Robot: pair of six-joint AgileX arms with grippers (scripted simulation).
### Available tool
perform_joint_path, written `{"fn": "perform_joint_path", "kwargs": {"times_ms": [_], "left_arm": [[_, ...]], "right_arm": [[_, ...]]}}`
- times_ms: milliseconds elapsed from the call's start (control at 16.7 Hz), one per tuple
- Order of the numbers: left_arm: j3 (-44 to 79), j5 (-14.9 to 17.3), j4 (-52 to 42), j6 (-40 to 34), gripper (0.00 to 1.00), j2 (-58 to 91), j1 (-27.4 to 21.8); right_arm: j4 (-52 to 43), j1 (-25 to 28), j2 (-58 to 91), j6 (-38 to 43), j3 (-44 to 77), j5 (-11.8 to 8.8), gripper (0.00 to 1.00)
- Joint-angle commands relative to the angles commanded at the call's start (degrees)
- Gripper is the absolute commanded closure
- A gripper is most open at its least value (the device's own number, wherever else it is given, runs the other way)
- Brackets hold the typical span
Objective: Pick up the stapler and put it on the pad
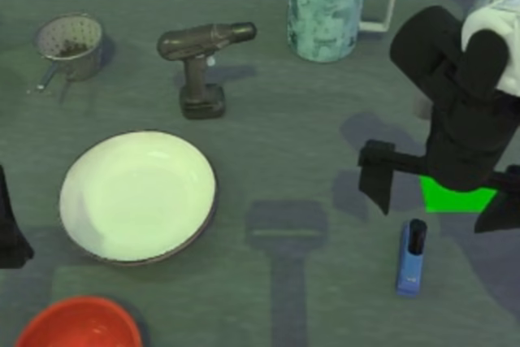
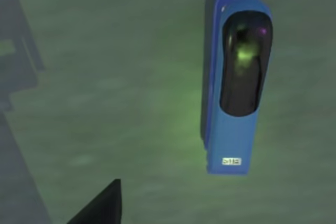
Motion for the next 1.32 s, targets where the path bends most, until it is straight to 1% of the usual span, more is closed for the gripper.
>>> {"fn": "perform_joint_path", "kwargs": {"times_ms": [480, 600, 960, 1080, 1320], "left_arm": [[0.0, 0.0, 0.0, 0.0, 0.0, 0.0, 0.0], [0.0, 0.0, 0.0, 0.0, 0.0, 0.0, 0.0], [0.0, 0.0, 0.0, 0.0, 0.0, 0.0, 0.0], [0.0, 0.0, 0.0, 0.0, 0.0, 0.0, 0.0], [0.0, 0.0, 0.0, 0.0, 0.0, 0.0, 0.0]], "right_arm": [[0.5, 0.1, 1.1, 0.3, 0.0, 0.0, 0.0], [3.7, 0.2, 2.5, 0.3, -2.0, 0.0, 0.0], [19.3, 0.4, 9.1, 0.7, -10.4, 0.0, 0.0], [21.5, 0.5, 10.2, 0.8, -11.8, 0.0, 0.0], [21.8, 0.5, 10.4, 0.8, -11.9, 0.0, 0.0]]}}
